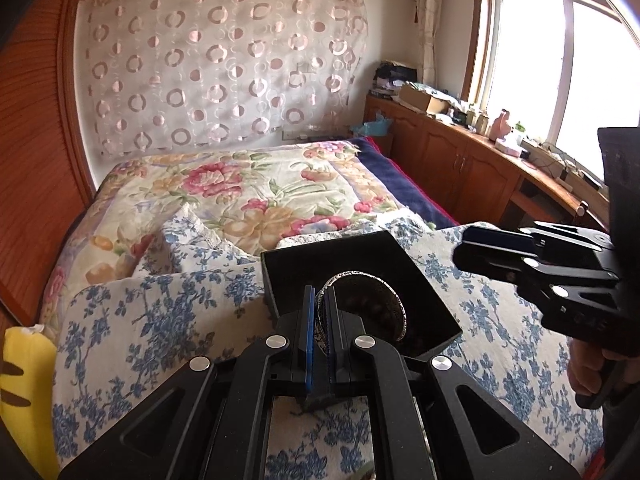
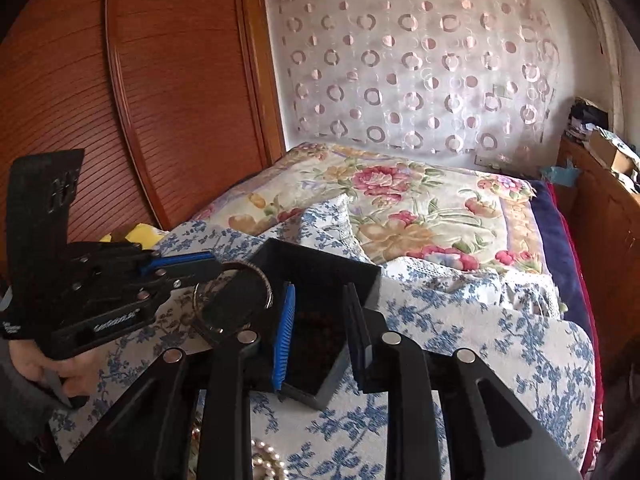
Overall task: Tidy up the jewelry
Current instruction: 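Carry both pieces over the black box and open both tools to drop them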
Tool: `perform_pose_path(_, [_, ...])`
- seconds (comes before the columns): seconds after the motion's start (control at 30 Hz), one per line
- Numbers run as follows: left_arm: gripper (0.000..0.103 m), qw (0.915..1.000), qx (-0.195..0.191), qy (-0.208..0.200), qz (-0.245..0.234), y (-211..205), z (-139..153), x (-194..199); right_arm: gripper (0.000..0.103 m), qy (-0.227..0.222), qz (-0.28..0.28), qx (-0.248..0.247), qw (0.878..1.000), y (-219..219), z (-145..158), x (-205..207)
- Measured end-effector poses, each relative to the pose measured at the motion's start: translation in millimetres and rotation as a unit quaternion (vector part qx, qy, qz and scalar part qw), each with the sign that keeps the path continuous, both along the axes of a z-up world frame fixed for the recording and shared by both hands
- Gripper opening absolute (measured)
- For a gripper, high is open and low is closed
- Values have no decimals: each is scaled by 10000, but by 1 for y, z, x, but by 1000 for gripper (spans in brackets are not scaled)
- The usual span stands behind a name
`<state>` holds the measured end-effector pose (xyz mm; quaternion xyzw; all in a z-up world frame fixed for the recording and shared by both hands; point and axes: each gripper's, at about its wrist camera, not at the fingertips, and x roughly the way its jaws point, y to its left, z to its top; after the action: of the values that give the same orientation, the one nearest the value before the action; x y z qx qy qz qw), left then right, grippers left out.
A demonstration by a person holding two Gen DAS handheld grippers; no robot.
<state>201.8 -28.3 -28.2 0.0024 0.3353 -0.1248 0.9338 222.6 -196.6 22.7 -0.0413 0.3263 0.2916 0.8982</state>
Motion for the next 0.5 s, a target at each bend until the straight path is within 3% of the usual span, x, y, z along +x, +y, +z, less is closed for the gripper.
perform_pose_path(0.3, [5,9998,45,154,-86,-12,-7,17,27,136,-170,-73,9997,-22,-20,-20])
perform_pose_path(0.5, [5,9998,51,140,-116,-11,-7,2,27,231,-238,-57,9994,-31,-31,-45])
